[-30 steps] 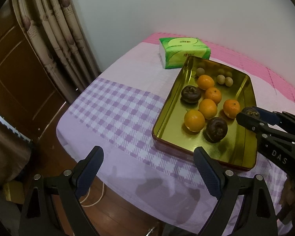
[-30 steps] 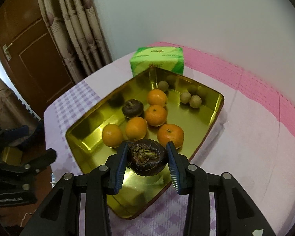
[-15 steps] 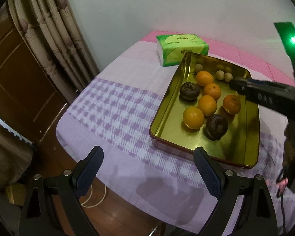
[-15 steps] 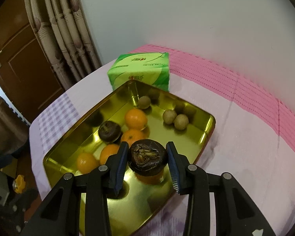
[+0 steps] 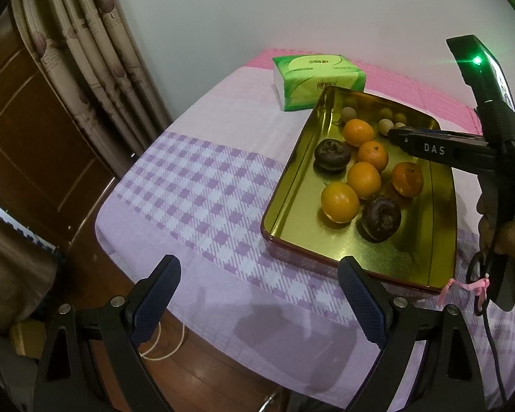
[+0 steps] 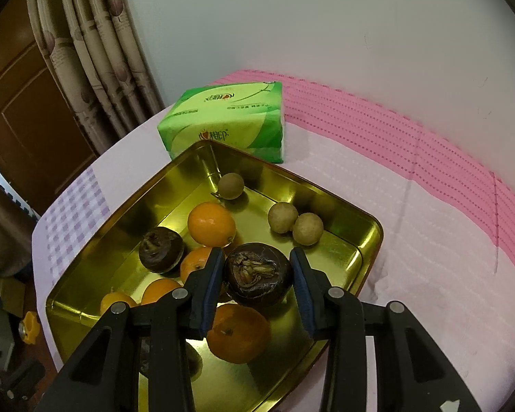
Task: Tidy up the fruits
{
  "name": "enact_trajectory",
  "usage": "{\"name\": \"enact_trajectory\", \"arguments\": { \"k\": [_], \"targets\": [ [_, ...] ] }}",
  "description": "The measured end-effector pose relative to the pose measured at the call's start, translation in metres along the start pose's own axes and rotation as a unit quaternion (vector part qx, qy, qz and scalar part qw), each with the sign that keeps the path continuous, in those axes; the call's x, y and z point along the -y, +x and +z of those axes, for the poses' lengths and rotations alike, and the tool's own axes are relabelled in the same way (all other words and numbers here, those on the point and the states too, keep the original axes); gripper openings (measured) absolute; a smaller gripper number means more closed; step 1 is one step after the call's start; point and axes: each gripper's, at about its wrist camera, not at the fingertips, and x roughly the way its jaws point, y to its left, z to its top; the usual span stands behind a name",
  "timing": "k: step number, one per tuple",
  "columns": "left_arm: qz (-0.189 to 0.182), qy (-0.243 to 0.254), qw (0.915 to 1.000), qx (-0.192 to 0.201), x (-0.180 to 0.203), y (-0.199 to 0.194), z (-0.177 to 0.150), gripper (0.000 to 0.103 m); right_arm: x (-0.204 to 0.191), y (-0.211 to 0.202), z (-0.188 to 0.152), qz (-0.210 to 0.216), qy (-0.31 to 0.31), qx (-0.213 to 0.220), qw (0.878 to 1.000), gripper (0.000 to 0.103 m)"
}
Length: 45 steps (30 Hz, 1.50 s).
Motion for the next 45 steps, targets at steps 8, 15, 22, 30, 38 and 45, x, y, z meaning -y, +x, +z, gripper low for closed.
{"name": "enact_trajectory", "arguments": {
  "k": [8, 15, 22, 30, 38, 45],
  "targets": [
    [-0.003, 0.002, 1.0000, -0.003, 0.001, 0.003, -0.002, 0.093, 0.002, 0.002, 0.000, -0.001, 0.006, 0.005, 1.000, 0.037],
    [-0.005, 0.007, 1.0000, 0.000, 0.003, 0.002, -0.002, 0.093, -0.004, -0.012, 0.002, 0.004, 0.001, 0.027, 1.000, 0.044],
    [-0.021, 0.015, 0.9995, 0.020, 0.005, -0.008, -0.002, 0.093, -0.028, -0.058, -0.015, 0.001, -0.029, 0.089, 0.996, 0.072],
    [-0.009, 0.024, 0.9962, 0.084, 0.009, -0.033, -0.002, 0.093, -0.035, -0.127, -0.055, -0.058, -0.036, 0.168, 0.983, 0.091],
    [-0.037, 0.026, 0.9820, 0.183, 0.008, -0.087, -0.007, 0.099, -0.030, -0.187, -0.085, -0.079, -0.028, 0.208, 0.974, 0.098],
    [-0.048, 0.005, 0.9677, 0.247, -0.005, -0.127, -0.010, 0.103, -0.032, -0.216, -0.106, -0.104, -0.020, 0.228, 0.968, 0.100]
  ]
}}
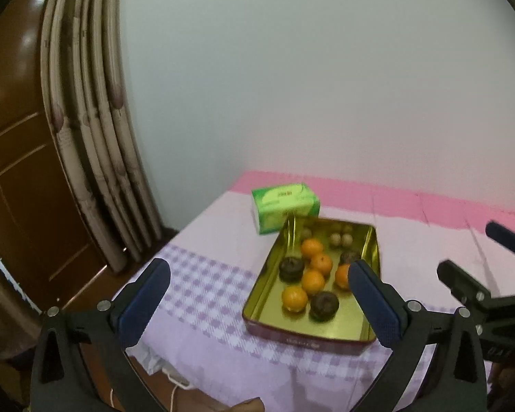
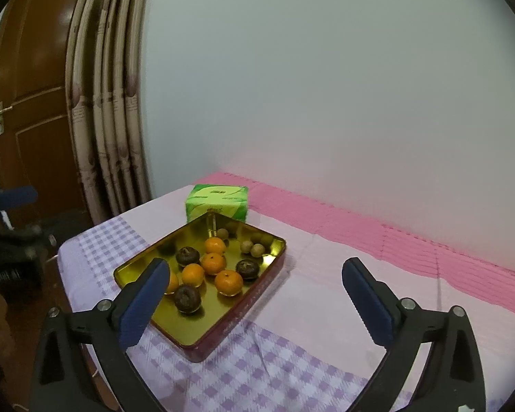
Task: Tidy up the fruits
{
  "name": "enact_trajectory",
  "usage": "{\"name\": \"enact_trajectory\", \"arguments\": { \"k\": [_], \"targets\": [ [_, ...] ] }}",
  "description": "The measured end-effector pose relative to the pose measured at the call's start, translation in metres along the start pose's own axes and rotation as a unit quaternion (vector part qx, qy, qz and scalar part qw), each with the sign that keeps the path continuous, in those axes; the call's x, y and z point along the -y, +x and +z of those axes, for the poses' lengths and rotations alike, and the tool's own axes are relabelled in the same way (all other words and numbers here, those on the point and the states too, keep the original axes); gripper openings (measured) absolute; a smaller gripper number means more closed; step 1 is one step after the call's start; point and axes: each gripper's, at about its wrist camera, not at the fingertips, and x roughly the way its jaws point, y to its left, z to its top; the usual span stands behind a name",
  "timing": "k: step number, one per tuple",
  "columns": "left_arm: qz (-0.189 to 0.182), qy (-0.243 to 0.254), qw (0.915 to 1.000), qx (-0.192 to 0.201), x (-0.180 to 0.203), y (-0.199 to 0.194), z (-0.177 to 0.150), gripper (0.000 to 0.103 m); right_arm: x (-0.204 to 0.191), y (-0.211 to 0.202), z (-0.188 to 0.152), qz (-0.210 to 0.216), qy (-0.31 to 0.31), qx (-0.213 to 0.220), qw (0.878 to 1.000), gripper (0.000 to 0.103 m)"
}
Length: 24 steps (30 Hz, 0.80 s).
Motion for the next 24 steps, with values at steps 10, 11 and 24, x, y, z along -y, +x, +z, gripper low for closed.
{"name": "enact_trajectory", "arguments": {
  "k": [10, 11, 24],
  "targets": [
    [-0.022, -0.004, 0.9994, 0.025, 0.001, -0.021, 0.004, 0.103, -0.009, -0.032, -0.008, -0.048, 0.004, 0.029, 0.998, 0.102],
    [-0.022, -0.002, 0.9994, 0.026, 0.003, -0.021, 0.003, 0.103, -0.010, -0.034, -0.009, -0.054, 0.005, 0.031, 0.998, 0.102],
    [-0.018, -0.012, 0.9994, 0.026, 0.002, -0.021, 0.002, 0.103, -0.012, -0.043, -0.008, -0.058, 0.002, 0.036, 0.998, 0.102]
  ]
}}
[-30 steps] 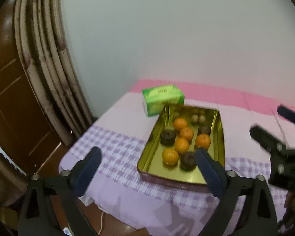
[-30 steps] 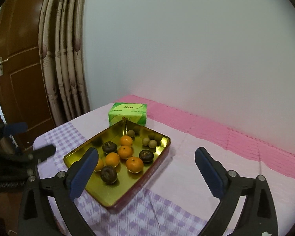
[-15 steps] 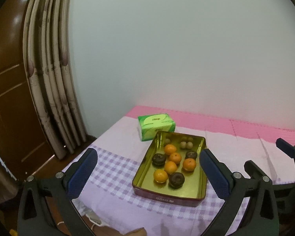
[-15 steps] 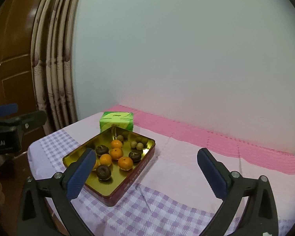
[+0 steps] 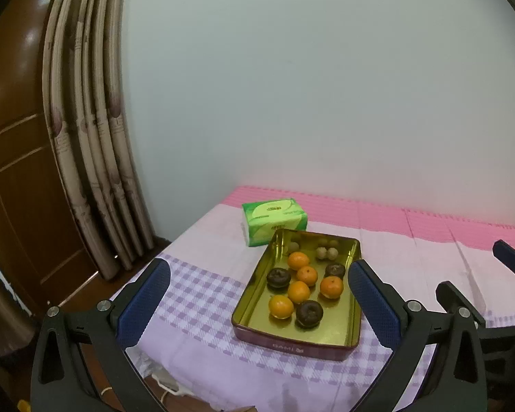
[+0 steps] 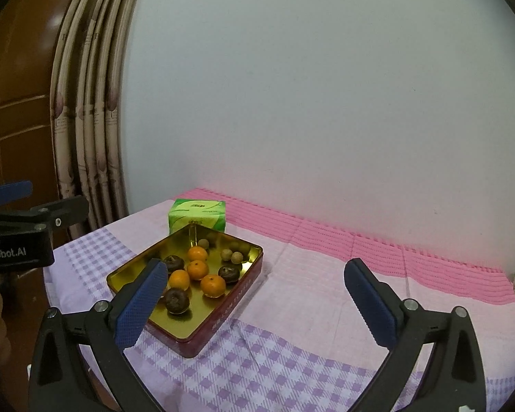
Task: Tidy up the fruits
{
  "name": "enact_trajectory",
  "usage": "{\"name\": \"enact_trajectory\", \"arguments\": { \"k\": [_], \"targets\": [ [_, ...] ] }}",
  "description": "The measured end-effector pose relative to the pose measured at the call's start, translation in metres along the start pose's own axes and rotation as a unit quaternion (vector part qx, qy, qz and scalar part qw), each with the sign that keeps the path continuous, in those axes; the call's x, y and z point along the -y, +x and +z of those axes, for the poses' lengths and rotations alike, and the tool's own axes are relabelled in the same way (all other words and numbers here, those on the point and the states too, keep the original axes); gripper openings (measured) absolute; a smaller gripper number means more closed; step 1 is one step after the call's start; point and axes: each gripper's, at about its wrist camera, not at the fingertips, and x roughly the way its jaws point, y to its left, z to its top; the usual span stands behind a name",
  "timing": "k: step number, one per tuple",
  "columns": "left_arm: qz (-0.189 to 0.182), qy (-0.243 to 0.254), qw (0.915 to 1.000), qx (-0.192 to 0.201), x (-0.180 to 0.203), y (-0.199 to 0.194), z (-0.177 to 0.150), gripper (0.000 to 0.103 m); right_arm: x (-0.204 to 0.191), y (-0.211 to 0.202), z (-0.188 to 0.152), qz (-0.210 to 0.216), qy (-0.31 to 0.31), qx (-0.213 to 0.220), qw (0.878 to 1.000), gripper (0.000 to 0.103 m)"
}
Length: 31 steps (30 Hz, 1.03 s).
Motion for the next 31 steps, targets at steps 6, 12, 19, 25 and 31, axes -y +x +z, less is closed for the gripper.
{"name": "enact_trajectory", "arguments": {
  "k": [6, 12, 19, 25, 31],
  "targets": [
    [-0.001, -0.004, 1.0000, -0.007, -0.002, 0.003, -0.001, 0.103, -0.004, 0.000, -0.002, 0.001, -0.003, -0.004, 1.000, 0.102],
    [0.001, -0.004, 0.9999, -0.013, 0.000, 0.006, -0.002, 0.103, -0.005, 0.003, -0.006, 0.003, -0.005, -0.012, 1.000, 0.102],
    [-0.008, -0.003, 0.9991, -0.041, 0.003, 0.017, -0.004, 0.103, 0.016, 0.019, -0.017, 0.000, 0.006, -0.045, 0.999, 0.102],
    [0.000, 0.001, 0.9972, -0.074, 0.006, 0.030, 0.000, 0.103, 0.081, 0.064, -0.050, -0.017, -0.020, -0.128, 0.991, 0.102],
    [0.014, 0.017, 0.9953, -0.094, 0.016, 0.040, 0.006, 0.103, 0.178, 0.118, -0.094, -0.077, -0.006, -0.240, 0.968, 0.102]
  ]
}}
